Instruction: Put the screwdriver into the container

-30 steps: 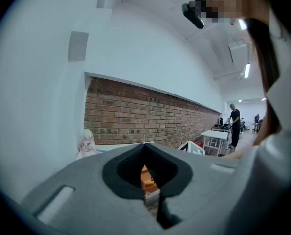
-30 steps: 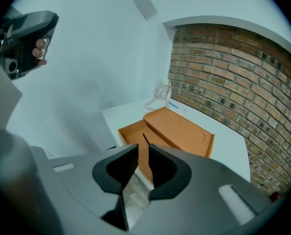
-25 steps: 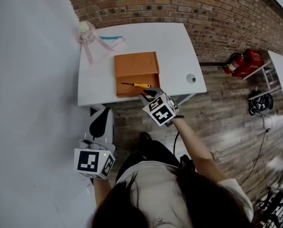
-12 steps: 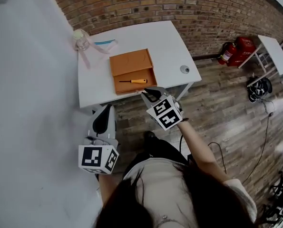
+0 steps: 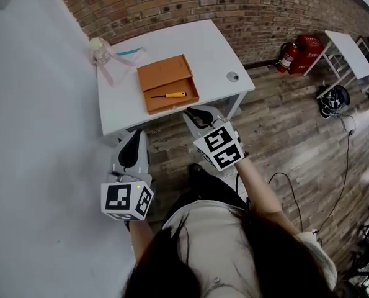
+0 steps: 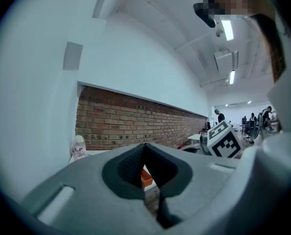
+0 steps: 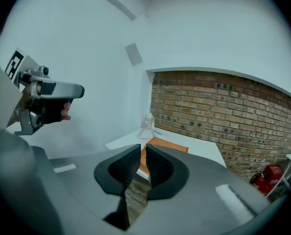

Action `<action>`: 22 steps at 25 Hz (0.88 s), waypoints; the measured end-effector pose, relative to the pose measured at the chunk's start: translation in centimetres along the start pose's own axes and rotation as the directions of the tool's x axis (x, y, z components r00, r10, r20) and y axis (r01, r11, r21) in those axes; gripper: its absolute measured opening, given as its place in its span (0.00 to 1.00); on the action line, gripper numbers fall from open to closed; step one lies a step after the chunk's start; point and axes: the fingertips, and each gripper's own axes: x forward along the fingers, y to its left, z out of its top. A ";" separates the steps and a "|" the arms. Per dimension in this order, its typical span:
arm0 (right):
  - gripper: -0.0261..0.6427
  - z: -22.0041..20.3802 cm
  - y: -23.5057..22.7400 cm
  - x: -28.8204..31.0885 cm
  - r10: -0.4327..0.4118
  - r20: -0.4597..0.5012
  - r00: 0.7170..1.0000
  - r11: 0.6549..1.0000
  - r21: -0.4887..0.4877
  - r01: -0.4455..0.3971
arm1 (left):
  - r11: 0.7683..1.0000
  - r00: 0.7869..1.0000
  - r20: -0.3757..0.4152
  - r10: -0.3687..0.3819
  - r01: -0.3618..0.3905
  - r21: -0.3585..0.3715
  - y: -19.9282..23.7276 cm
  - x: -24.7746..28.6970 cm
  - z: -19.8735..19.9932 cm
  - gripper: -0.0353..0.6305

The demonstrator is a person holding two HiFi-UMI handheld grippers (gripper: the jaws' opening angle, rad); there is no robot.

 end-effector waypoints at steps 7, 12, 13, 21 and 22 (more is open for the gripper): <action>0.08 1.5 2.2 -3.7 -0.024 0.062 0.998 1.000 0.011 0.024 | 1.000 1.000 0.001 -0.020 0.020 0.003 -1.1 -2.0 -0.2 0.05; 0.05 2.2 3.6 -6.1 -0.037 0.106 0.994 0.999 0.034 0.034 | 0.999 0.999 0.007 -0.032 0.032 0.005 -2.0 -3.2 -0.2 0.05; 0.05 2.3 3.8 -6.5 -0.040 0.115 0.993 0.999 0.039 0.036 | 0.999 0.999 0.010 -0.034 0.034 0.005 -2.2 -3.5 -0.2 0.05; 0.05 3.1 5.1 -9.3 -0.061 0.169 0.984 0.996 0.081 0.048 | 0.999 0.999 0.033 -0.043 0.043 0.011 -3.2 -5.2 0.1 0.05; 0.05 3.3 5.2 -9.7 -0.064 0.179 0.982 0.995 0.085 0.050 | 0.999 0.998 0.036 -0.043 0.042 0.011 -3.3 -5.4 0.2 0.05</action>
